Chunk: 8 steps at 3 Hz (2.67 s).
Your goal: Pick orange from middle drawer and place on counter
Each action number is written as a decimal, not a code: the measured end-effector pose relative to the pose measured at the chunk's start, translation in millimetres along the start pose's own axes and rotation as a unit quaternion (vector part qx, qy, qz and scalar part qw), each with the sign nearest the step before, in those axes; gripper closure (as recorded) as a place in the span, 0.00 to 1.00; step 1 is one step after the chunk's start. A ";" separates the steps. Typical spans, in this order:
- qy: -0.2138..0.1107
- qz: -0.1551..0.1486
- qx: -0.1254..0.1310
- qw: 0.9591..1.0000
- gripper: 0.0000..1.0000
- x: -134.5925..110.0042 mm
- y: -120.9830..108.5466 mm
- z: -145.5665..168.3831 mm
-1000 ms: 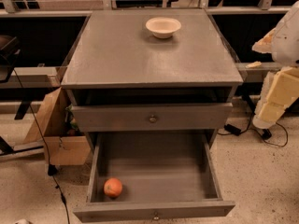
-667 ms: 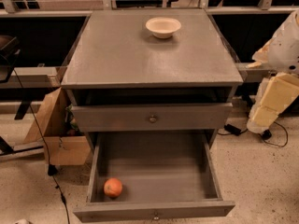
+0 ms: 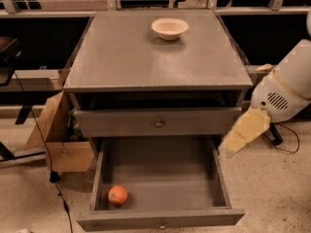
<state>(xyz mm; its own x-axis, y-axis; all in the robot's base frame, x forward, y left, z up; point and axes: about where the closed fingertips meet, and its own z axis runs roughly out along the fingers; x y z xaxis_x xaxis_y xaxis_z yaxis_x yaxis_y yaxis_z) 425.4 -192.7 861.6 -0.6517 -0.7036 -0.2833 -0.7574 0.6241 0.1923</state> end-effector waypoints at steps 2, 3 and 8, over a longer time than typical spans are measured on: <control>-0.099 0.132 -0.073 0.984 0.00 -24.7 28.8 52.1; -0.099 0.132 -0.073 0.984 0.00 -24.7 28.8 52.1; -0.165 0.282 -0.107 0.939 0.00 -90.2 80.3 270.7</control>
Offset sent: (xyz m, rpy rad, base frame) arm -0.0137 0.0334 -0.0330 0.1640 0.0873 -0.1743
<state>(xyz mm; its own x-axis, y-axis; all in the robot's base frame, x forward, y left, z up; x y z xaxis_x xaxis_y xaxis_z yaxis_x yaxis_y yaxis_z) 434.6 12.9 648.2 -0.9303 -0.1151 -0.3483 -0.3087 0.7584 0.5740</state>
